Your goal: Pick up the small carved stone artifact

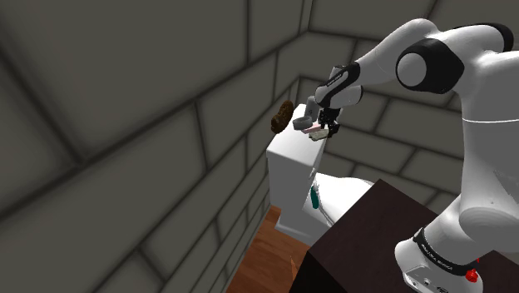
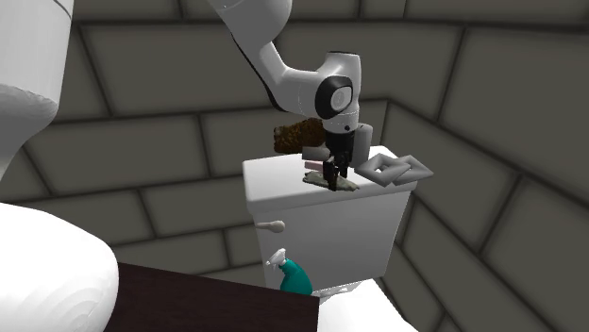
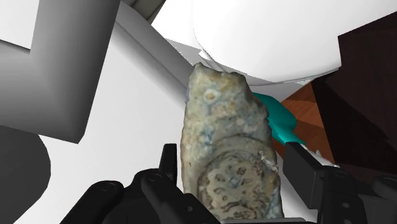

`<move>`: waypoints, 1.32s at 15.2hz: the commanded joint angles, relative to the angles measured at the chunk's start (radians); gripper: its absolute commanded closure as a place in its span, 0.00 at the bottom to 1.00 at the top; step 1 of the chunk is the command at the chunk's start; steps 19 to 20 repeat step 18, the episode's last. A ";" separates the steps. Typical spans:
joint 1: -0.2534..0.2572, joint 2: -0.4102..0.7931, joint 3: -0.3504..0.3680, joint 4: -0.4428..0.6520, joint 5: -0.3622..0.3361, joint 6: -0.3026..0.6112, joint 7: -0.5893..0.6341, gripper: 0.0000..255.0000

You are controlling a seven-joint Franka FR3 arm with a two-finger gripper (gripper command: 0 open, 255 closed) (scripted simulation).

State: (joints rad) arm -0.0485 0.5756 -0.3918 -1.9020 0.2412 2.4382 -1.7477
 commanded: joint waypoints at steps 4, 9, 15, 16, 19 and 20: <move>0.010 -0.031 -0.012 -0.004 -0.015 -0.029 0.008 1.00; 0.023 -0.078 -0.029 -0.001 -0.038 -0.076 0.021 1.00; 0.036 -0.131 -0.048 0.009 -0.066 -0.136 0.036 1.00; 0.039 -0.139 -0.050 0.012 -0.071 -0.147 0.038 1.00; 0.039 -0.141 -0.051 0.012 -0.071 -0.148 0.039 1.00; 0.039 -0.141 -0.051 0.012 -0.071 -0.148 0.039 1.00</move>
